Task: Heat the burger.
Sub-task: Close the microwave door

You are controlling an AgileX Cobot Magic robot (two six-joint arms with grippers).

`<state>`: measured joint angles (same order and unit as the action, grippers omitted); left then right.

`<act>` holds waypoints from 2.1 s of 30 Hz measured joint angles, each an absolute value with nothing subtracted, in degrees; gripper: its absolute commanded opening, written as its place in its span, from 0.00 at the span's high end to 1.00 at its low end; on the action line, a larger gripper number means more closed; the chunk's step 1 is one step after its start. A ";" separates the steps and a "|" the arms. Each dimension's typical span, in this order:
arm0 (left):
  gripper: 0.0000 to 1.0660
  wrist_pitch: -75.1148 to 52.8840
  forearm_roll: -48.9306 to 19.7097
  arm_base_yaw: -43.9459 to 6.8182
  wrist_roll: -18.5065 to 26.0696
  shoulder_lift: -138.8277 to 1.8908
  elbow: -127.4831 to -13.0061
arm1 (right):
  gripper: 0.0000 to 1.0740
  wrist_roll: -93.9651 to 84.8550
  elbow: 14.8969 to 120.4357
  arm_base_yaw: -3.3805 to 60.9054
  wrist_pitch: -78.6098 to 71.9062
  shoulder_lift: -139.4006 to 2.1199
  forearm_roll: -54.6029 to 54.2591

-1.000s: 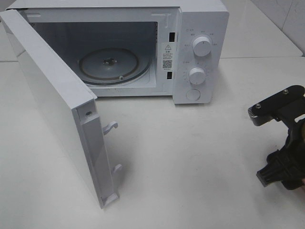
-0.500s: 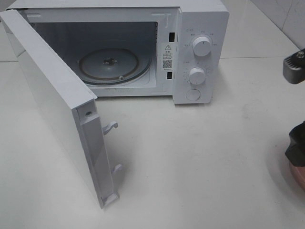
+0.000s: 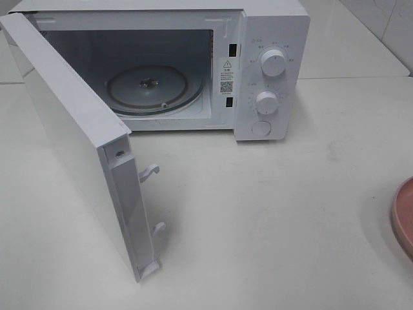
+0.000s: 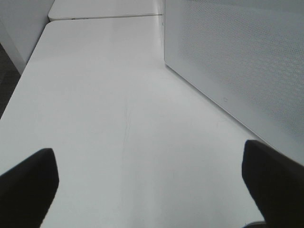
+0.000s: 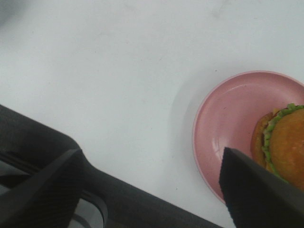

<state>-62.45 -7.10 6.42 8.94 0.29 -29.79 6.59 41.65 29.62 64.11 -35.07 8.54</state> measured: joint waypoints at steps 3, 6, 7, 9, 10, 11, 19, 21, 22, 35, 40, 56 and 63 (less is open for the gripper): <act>0.08 -62.45 -7.10 6.42 8.94 0.29 -29.79 | 0.29 5.44 41.60 26.87 64.11 -31.34 7.91; 0.08 -62.45 -7.10 6.42 8.94 0.29 -29.79 | 0.29 4.98 40.45 23.72 63.48 -26.13 7.39; 0.08 -62.45 -7.10 6.42 8.94 0.29 -29.79 | 0.29 4.93 39.82 22.80 63.31 -24.35 6.99; 0.08 -62.45 -7.10 6.42 8.94 0.29 -29.79 | 0.29 4.93 38.67 21.20 63.14 -21.49 6.59; 0.08 -62.45 -7.10 6.42 8.94 0.29 -29.79 | 0.29 4.93 38.10 20.11 63.03 -20.00 6.42; 0.08 -62.45 -7.10 6.42 8.94 0.29 -29.79 | 0.29 4.93 37.07 17.76 62.68 -17.25 6.07; 0.08 -62.45 -7.10 6.42 8.94 0.29 -29.79 | 0.29 4.93 32.77 11.69 58.73 -6.19 3.95; 0.08 -62.45 -7.10 6.42 8.94 0.29 -29.79 | 0.29 4.93 32.20 11.23 58.56 -4.93 3.95; 0.08 -62.45 -7.10 6.42 8.94 0.29 -29.79 | 0.29 4.93 30.94 10.20 58.38 -2.41 3.95; 0.08 -62.45 -7.10 6.42 8.94 0.29 -29.79 | 0.29 3.55 28.76 8.25 58.10 0.23 3.78; 0.08 -62.45 -7.10 6.42 8.94 0.29 -29.79 | 0.29 3.55 28.59 8.25 58.04 0.23 3.78; 0.08 -62.45 -7.10 6.42 8.94 0.29 -29.79 | 0.29 3.50 28.59 8.25 58.04 0.23 3.78; 0.08 -62.45 -7.10 6.42 8.94 0.29 -29.79 | 0.29 3.50 28.59 8.25 58.04 0.23 3.78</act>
